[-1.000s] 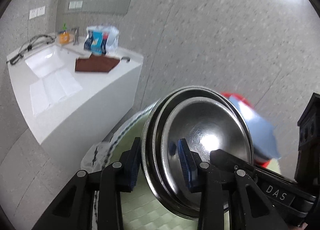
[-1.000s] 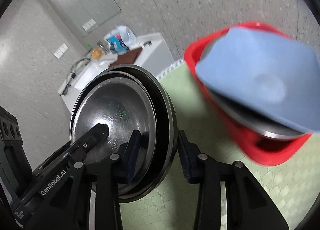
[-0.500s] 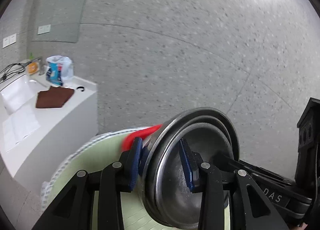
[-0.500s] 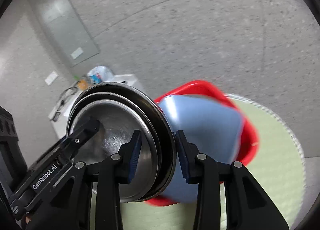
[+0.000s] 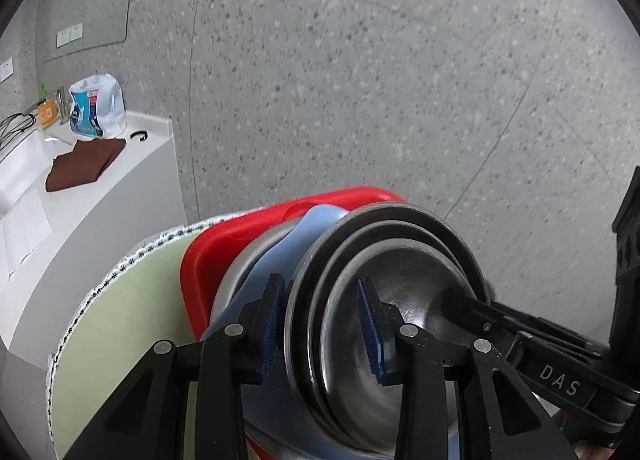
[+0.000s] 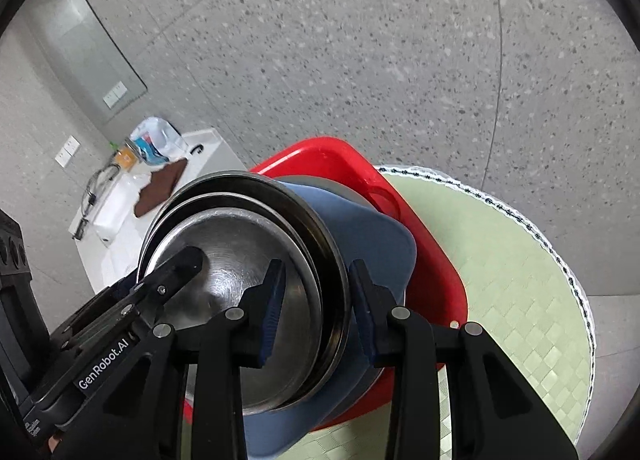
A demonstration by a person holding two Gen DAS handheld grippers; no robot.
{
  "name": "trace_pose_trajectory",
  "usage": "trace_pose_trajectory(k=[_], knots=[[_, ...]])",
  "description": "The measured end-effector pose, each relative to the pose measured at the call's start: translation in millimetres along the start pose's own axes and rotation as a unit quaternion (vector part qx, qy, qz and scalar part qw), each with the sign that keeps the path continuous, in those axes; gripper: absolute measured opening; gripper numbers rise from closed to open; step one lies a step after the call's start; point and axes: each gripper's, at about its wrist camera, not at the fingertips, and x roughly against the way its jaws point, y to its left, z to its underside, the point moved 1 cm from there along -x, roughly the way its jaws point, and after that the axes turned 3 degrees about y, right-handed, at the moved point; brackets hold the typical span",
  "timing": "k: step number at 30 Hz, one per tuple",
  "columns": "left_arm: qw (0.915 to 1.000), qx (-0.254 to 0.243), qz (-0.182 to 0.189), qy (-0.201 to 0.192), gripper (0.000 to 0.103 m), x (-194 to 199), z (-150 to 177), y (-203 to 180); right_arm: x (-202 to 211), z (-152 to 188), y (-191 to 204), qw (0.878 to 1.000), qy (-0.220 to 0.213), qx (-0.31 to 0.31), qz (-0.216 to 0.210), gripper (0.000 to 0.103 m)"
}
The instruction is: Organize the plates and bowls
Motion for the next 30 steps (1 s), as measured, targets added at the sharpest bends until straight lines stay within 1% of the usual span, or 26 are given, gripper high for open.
trace_pose_trajectory(k=[2, 3, 4, 7, 8, 9, 11, 13, 15, 16, 17, 18, 19, 21, 23, 24, 25, 27, 29, 30], knots=[[1.0000, 0.005, 0.000, 0.004, 0.032, -6, -5, 1, -6, -1, 0, 1.000, 0.006, 0.001, 0.005, 0.033], [1.0000, 0.004, 0.002, 0.008, 0.036, -9, -7, 0, -7, 0, 1, 1.000, 0.006, 0.000, 0.010, 0.036], [0.9999, 0.002, 0.003, 0.010, 0.038, -13, -9, -2, -7, 0, 2, 1.000, 0.006, 0.001, 0.012, 0.036], [0.9999, -0.001, 0.010, 0.009, 0.040, -11, -10, -1, -5, 0, 6, 1.000, 0.002, 0.004, 0.018, 0.037], [0.9999, 0.001, 0.011, 0.009, 0.044, -5, -7, 2, -4, 0, 6, 1.000, 0.003, 0.003, 0.019, 0.038], [0.9999, 0.005, 0.013, 0.002, 0.054, 2, -5, 6, -2, 0, 6, 1.000, 0.002, 0.000, 0.018, 0.039], [0.9998, 0.012, 0.010, -0.015, 0.068, 21, 0, 12, 5, 0, 7, 1.000, -0.006, -0.002, 0.017, 0.046], [0.9992, 0.013, 0.005, -0.039, 0.073, 43, 5, 17, 17, 2, 10, 1.000, -0.018, 0.006, 0.024, 0.057], [0.9979, 0.017, -0.017, -0.060, 0.083, 66, 12, 21, 31, 3, 15, 0.999, -0.035, 0.020, 0.027, 0.063], [0.9972, 0.021, -0.021, -0.069, 0.084, 75, 16, 22, 40, 4, 17, 0.998, -0.045, 0.028, 0.028, 0.066], [0.9961, 0.026, -0.029, -0.079, 0.087, 85, 21, 22, 48, 5, 19, 0.998, -0.052, 0.038, 0.028, 0.069], [0.9944, 0.030, -0.045, -0.091, 0.090, 99, 28, 21, 55, 7, 21, 0.997, -0.057, 0.048, 0.023, 0.073], [0.9932, 0.031, -0.053, -0.099, 0.091, 107, 35, 18, 64, 8, 23, 0.996, -0.065, 0.057, 0.012, 0.075], [0.9880, 0.039, -0.091, -0.119, 0.094, 130, 54, 10, 79, 12, 29, 0.993, -0.072, 0.092, -0.014, 0.076], [0.9823, 0.054, -0.118, -0.136, 0.097, 151, 75, 0, 92, 17, 34, 0.989, -0.076, 0.122, -0.042, 0.079], [0.9772, 0.070, -0.134, -0.149, 0.098, 167, 91, -7, 99, 21, 36, 0.985, -0.077, 0.140, -0.057, 0.083], [0.9737, 0.080, -0.145, -0.157, 0.099, 175, 100, -12, 107, 25, 39, 0.981, -0.077, 0.160, -0.074, 0.086], [0.9640, 0.107, -0.172, -0.171, 0.101, 200, 125, -28, 125, 35, 43, 0.972, -0.077, 0.196, -0.099, 0.089], [0.9560, 0.121, -0.196, -0.182, 0.101, 223, 147, -46, 141, 46, 47, 0.964, -0.075, 0.228, -0.117, 0.090], [0.9494, 0.130, -0.215, -0.189, 0.102, 237, 160, -56, 154, 53, 49, 0.957, -0.077, 0.246, -0.134, 0.093]])
